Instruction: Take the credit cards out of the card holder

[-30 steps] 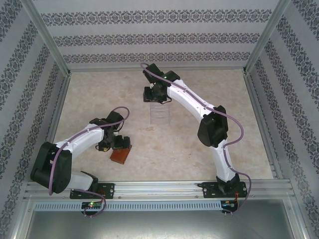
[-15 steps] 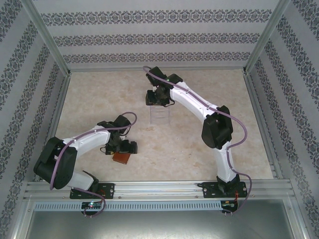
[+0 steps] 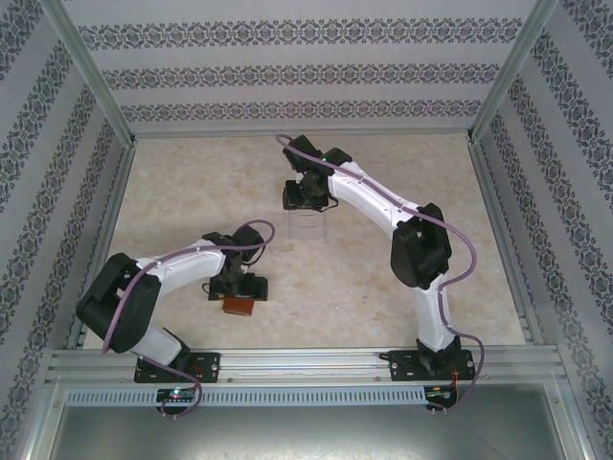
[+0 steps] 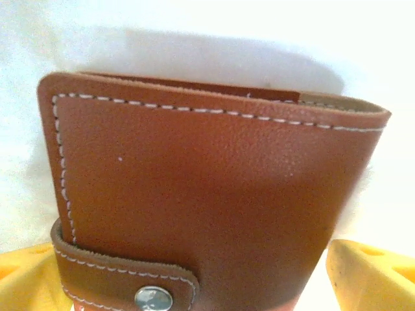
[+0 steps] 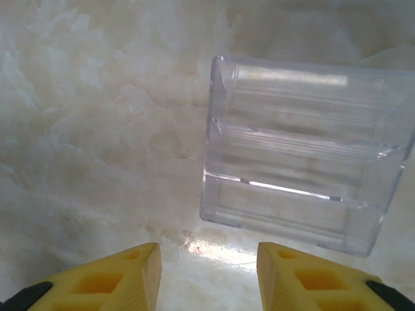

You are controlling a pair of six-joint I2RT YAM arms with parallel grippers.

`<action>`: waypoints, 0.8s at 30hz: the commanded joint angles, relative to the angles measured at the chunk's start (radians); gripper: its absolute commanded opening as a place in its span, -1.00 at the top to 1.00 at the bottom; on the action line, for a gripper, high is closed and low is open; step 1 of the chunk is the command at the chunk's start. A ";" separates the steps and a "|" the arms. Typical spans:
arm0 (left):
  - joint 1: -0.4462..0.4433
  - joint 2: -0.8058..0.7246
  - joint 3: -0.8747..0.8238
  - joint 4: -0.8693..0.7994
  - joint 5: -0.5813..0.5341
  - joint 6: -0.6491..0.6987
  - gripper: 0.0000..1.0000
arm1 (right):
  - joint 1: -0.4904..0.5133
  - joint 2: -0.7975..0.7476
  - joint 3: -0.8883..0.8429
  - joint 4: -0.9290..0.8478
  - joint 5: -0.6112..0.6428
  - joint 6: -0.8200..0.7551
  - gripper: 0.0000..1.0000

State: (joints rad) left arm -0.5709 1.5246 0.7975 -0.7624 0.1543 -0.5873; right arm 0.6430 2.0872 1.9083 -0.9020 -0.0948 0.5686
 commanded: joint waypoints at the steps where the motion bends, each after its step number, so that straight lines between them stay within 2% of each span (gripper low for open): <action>1: -0.022 0.037 0.020 -0.003 -0.018 -0.014 -0.81 | -0.015 -0.078 -0.043 0.015 0.011 -0.017 0.14; 8: -0.055 0.060 0.092 -0.006 -0.007 -0.025 -0.62 | -0.051 -0.206 -0.198 0.061 0.030 -0.019 0.15; 15: -0.094 0.127 0.197 0.007 -0.004 -0.048 -0.57 | -0.125 -0.328 -0.360 0.085 0.043 -0.029 0.15; 24: -0.141 0.299 0.393 -0.010 -0.006 -0.054 -0.56 | -0.190 -0.414 -0.498 0.107 0.030 -0.044 0.14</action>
State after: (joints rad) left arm -0.6895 1.7889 1.1378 -0.7666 0.1497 -0.6224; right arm 0.4603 1.7203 1.4460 -0.8101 -0.0689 0.5423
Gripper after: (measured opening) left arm 0.782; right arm 0.427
